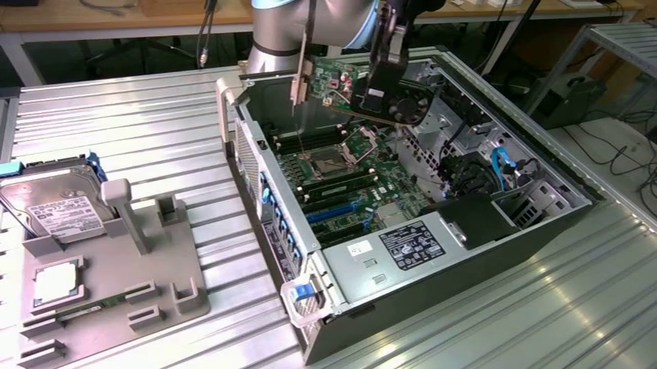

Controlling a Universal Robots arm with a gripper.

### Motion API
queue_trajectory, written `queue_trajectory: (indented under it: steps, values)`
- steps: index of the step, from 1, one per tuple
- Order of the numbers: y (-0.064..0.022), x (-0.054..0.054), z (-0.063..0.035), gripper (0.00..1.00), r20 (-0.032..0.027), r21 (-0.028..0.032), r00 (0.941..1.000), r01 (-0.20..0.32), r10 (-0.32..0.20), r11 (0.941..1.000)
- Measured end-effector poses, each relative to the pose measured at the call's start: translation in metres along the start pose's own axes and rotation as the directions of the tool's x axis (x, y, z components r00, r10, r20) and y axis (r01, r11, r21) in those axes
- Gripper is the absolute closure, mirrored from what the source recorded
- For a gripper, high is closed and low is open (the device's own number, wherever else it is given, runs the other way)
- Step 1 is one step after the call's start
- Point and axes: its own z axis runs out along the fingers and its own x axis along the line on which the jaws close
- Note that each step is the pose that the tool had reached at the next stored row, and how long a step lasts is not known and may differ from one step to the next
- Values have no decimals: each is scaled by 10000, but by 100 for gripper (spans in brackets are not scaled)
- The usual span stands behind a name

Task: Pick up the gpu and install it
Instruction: 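Insert the gpu into the slot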

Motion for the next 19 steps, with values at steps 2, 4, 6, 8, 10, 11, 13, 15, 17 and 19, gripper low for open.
queue_trajectory:
  steps: [2, 4, 6, 8, 10, 11, 13, 15, 17, 19]
  values:
    - [0, 0, 0, 73, -2, -5, 9997, 241, -241, 9997]
    - [0, 0, 0, 73, -5, -10, 9989, 459, -459, 9989]
    - [0, 0, 0, 73, -6, -14, 9977, 682, -682, 9977]
    - [0, 0, 0, 73, -7, -19, 9961, 888, -888, 9961]
    - [0, 0, 0, 73, -8, -24, 9940, 1096, -1096, 9940]
    - [0, 0, 0, 73, -9, -25, 9929, 1191, -1191, 9929]
    - [0, 0, 0, 73, -10, -30, 9902, 1395, -1395, 9902]
    - [0, 0, 0, 73, -11, -35, 9865, 1635, -1635, 9865]
    - [0, 0, 0, 73, -12, -41, 9825, 1864, -1864, 9825]
    - [0, 0, 0, 73, -13, -46, 9779, 2092, -2092, 9779]
